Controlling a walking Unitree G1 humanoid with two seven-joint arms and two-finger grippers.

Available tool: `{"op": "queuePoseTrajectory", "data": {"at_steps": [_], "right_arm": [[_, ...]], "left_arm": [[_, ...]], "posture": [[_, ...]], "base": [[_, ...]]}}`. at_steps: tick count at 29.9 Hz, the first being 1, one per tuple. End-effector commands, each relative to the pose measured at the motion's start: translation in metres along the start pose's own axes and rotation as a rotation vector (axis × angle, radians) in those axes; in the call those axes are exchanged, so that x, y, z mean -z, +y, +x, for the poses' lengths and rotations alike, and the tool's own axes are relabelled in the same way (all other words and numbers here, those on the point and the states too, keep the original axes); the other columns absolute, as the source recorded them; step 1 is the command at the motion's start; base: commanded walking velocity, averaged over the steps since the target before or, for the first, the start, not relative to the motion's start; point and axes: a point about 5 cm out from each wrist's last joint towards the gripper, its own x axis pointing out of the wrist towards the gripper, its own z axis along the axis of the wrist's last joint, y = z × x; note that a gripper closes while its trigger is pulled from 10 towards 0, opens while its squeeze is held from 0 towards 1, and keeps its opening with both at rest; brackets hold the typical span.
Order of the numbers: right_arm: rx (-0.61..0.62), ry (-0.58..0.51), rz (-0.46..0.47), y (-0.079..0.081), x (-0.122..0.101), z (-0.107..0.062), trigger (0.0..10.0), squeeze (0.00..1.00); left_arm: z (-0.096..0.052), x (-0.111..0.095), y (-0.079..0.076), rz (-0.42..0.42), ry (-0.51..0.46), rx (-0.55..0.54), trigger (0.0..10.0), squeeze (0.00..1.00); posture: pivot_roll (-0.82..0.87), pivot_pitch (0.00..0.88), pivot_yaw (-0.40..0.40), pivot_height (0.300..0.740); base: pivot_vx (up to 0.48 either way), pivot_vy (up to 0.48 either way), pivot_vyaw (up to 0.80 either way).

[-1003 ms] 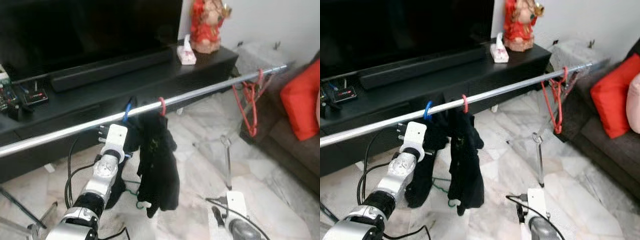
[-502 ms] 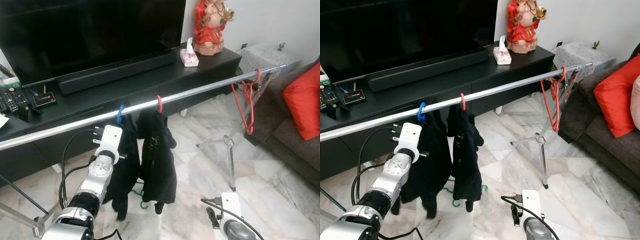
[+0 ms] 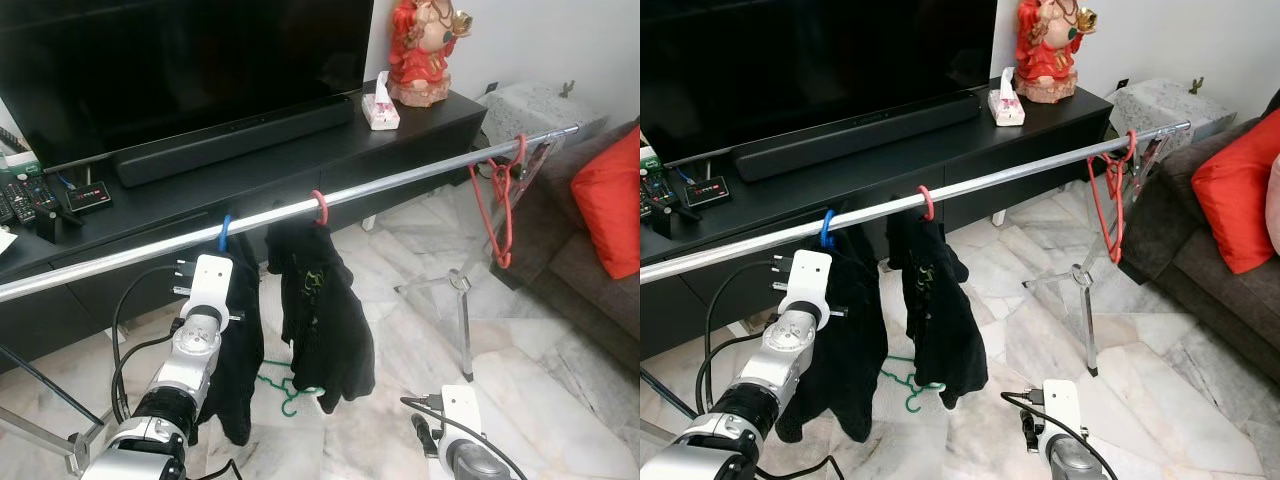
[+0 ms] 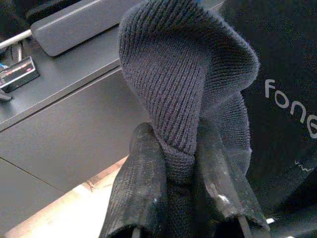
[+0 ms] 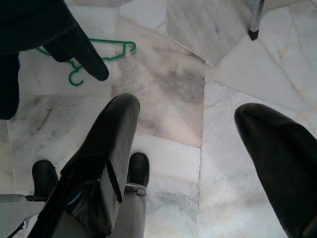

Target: Hang hanger

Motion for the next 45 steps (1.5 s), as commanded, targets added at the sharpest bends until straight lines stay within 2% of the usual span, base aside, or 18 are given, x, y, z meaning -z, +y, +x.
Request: {"op": "queuePoseTrajectory", "data": {"at_steps": [1,8,9,10,11,12,22,33,37,41,43,44,45], "right_arm": [[0.004,0.011,0.006,-0.001,0.002,0.0,10.0,0.0],[0.002,0.012,0.004,-0.001,0.002,0.0,10.0,0.0],[0.002,0.012,0.004,-0.001,0.002,0.0,10.0,0.0],[0.002,0.012,0.004,-0.001,0.002,0.0,10.0,0.0],[0.001,0.012,0.003,-0.001,0.003,0.0,10.0,0.0],[0.001,0.013,0.003,-0.001,0.003,0.0,10.0,0.0],[0.001,0.013,0.004,-0.001,0.003,0.0,10.0,0.0],[0.002,0.012,0.004,-0.002,0.002,0.0,10.0,0.0],[0.003,0.011,0.005,-0.002,0.002,0.0,10.0,0.0],[0.003,0.01,0.008,-0.002,0.002,0.0,10.0,0.0],[0.004,0.01,0.008,-0.002,0.002,0.0,10.0,0.0],[0.003,0.01,0.008,-0.002,0.002,0.0,10.0,0.0],[0.003,0.01,0.008,-0.002,0.002,0.0,10.0,0.0]], "left_arm": [[0.0,0.004,0.004,-0.001,0.032,-0.023,10.0,0.0],[-0.002,0.007,0.007,-0.023,0.038,-0.035,10.0,0.0],[-0.002,0.007,0.006,-0.029,0.034,-0.028,10.0,0.39],[-0.003,0.007,0.006,-0.033,0.031,-0.024,10.0,0.39],[-0.004,0.007,0.003,-0.036,0.025,-0.012,10.0,0.99],[-0.004,0.007,0.003,-0.037,0.022,-0.009,10.0,1.0],[-0.007,0.005,-0.001,-0.049,-0.006,0.015,10.0,1.0],[-0.016,-0.004,-0.002,-0.071,-0.085,0.061,10.0,1.0],[-0.025,-0.007,0.001,-0.088,-0.134,0.072,10.0,1.0],[-0.041,-0.006,0.009,-0.092,-0.194,0.08,10.0,1.0],[-0.043,-0.005,0.009,-0.089,-0.199,0.08,10.0,1.0],[-0.046,-0.003,0.011,-0.092,-0.2,0.072,10.0,0.8],[-0.05,-0.001,0.013,-0.099,-0.201,0.066,10.0,0.37]], "posture": [[-0.04,0.026,-0.052,0.74],[-0.04,0.022,-0.052,0.74],[-0.04,0.022,-0.052,0.74],[-0.04,0.022,-0.052,0.74],[-0.04,0.016,-0.051,0.74],[-0.04,0.016,-0.051,0.74],[-0.04,0.014,-0.049,0.74],[-0.04,0.022,-0.052,0.74],[-0.04,0.022,-0.052,0.74],[-0.03,0.025,-0.05,0.74],[-0.03,0.025,-0.05,0.74],[-0.03,0.025,-0.05,0.74],[-0.03,0.029,-0.05,0.74]], "base": [[0.0,0.0,0.0],[0.0,0.0,0.0],[0.0,0.0,0.0],[0.0,0.0,0.0],[0.0,0.0,0.0],[0.0,0.0,0.0],[0.0,0.0,0.0],[0.0,0.0,0.0],[0.0,0.0,0.0],[0.0,0.0,0.0],[0.0,0.0,0.0],[0.0,0.0,0.0],[0.0,0.0,0.0]]}}
